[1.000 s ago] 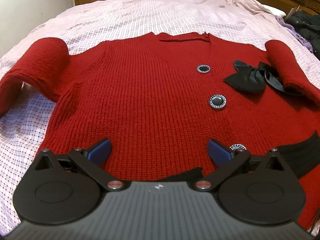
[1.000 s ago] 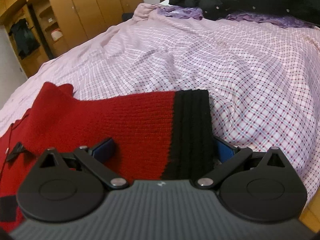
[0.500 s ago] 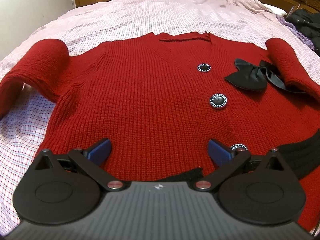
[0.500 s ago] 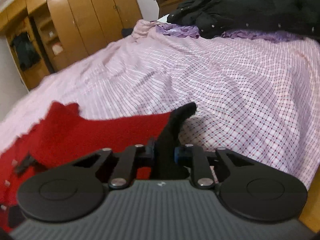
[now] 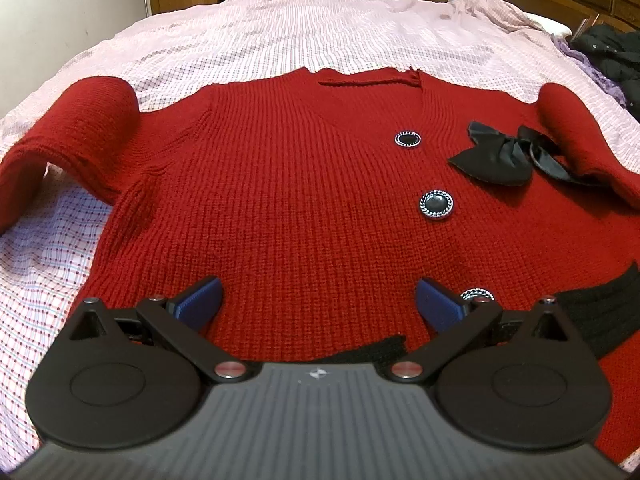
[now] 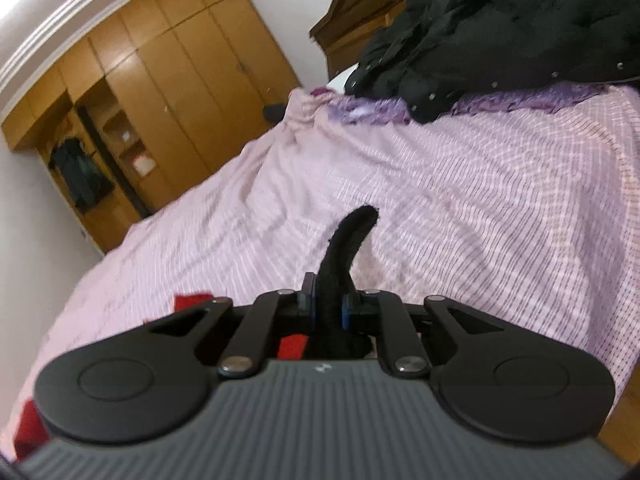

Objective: Fold small clothes
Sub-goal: 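Lift the sleeve with the right gripper and lay it across the cardigan body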

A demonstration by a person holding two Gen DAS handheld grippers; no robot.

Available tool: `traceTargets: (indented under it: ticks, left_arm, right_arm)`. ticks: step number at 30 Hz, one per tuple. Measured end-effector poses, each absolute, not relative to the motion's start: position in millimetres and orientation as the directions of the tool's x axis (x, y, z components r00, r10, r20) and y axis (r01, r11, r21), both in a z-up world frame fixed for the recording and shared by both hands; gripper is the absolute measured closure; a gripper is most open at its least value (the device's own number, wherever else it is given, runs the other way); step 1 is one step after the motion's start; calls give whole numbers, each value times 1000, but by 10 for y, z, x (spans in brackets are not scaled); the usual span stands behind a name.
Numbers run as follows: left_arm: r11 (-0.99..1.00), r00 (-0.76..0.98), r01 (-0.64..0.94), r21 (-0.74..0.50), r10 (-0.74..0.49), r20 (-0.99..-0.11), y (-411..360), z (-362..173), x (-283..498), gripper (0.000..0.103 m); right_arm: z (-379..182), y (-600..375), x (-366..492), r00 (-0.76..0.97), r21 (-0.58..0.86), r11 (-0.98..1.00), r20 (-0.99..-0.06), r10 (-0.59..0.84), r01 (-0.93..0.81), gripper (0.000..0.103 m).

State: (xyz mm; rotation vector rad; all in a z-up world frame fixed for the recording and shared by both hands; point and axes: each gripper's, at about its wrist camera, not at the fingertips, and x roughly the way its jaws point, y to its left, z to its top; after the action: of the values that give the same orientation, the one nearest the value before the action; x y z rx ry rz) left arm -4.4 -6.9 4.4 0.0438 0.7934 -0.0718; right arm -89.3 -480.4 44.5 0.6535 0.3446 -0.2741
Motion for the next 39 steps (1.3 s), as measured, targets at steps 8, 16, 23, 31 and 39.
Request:
traceTargets:
  ticks: [8, 16, 23, 31, 39]
  left_arm:
    - [997, 690, 73, -16, -62, -721, -7, 135, -63, 0]
    - [998, 693, 41, -48, -63, -718, 133, 215, -97, 0]
    - [999, 694, 28, -33, -43, -718, 241, 265, -173, 0]
    - [999, 701, 12, -42, -39, -712, 363, 310, -217, 0]
    - [999, 703, 1, -32, -23, -711, 485, 328, -249, 0]
  right_arm:
    - [985, -4971, -959, 923, 510, 780, -312, -224, 361, 89]
    - [1377, -4873, -709, 947, 476, 832, -276, -167, 285, 90]
    - [1533, -4498, -364, 960, 464, 867, -277, -50, 180, 90]
    - [1648, -3911, 118, 943, 466, 884, -299, 146, 11, 90]
    - [1872, -3143, 570, 925, 438, 892, -285, 253, -109, 90]
